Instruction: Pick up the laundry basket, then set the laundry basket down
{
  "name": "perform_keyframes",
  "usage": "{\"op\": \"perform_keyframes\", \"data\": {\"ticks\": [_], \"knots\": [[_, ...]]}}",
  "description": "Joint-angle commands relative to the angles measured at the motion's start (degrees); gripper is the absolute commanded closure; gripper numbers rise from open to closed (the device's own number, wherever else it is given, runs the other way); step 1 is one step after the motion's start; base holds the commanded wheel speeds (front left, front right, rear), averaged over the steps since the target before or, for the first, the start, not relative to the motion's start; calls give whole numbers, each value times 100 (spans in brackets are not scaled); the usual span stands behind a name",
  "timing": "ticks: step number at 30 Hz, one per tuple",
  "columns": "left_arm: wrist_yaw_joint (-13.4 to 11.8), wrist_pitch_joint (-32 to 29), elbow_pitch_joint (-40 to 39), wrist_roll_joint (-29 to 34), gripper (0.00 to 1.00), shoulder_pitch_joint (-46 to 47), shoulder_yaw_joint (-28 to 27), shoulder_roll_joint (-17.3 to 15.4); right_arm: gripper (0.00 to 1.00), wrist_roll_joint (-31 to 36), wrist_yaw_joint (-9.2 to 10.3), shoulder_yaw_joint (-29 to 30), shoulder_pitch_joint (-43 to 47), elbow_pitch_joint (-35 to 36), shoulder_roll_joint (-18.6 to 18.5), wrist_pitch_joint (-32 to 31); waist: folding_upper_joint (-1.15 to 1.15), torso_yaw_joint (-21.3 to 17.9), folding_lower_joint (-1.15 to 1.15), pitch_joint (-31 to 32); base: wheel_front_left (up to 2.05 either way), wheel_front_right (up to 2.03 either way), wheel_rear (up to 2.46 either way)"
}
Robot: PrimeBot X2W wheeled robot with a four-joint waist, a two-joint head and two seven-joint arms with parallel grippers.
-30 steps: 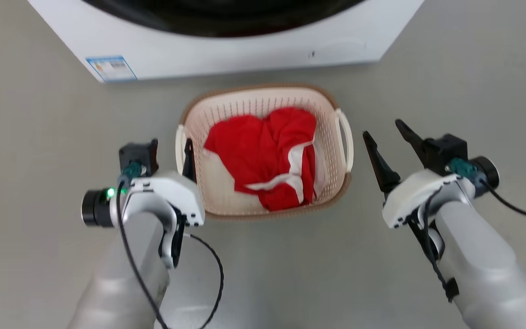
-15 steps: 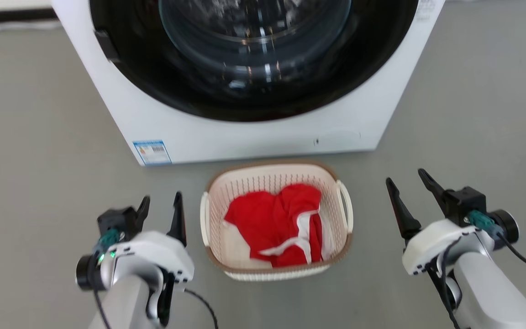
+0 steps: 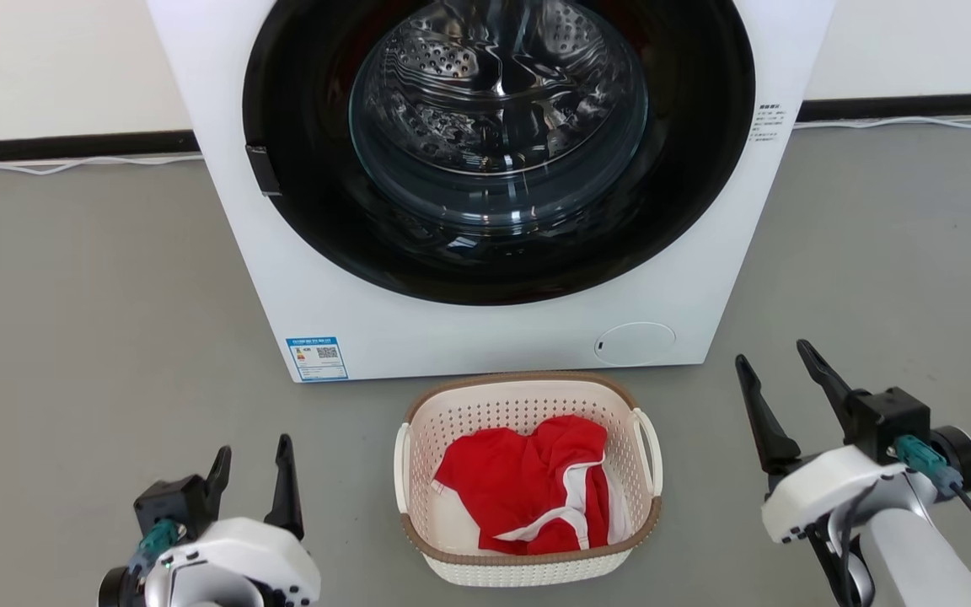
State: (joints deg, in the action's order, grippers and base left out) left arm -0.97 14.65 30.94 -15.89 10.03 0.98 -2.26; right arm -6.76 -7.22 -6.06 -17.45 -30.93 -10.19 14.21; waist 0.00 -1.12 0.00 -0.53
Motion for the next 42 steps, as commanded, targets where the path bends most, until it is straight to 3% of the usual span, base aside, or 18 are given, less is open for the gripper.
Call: {"op": "perform_keyframes", "data": {"ticks": [1, 31, 32, 33, 42], "knots": [[32, 35, -205, 90, 0, 20, -226, -67, 0, 97, -26, -25, 74, 210, -44, 79, 0, -3, 0, 30, 0, 0, 0], [-47, 35, -220, 78, 0, -315, -540, -62, 0, 369, -26, 391, 538, 233, 112, 79, 0, -116, 0, 349, 0, 0, 0], [45, 35, -278, 2, 0, -308, -525, -62, 0, 375, -26, 394, 540, 230, 126, 79, 0, -112, 0, 348, 0, 0, 0], [22, -2, -112, 35, 100, -416, -363, 8, 100, 318, 1, 490, 598, 89, 156, -3, 0, -114, 0, 349, 0, 0, 0], [62, -145, 27, -327, 100, -512, -418, 50, 100, -98, 0, 548, 728, -41, 261, -156, 0, -104, 12, 346, 0, 0, 0]]}}
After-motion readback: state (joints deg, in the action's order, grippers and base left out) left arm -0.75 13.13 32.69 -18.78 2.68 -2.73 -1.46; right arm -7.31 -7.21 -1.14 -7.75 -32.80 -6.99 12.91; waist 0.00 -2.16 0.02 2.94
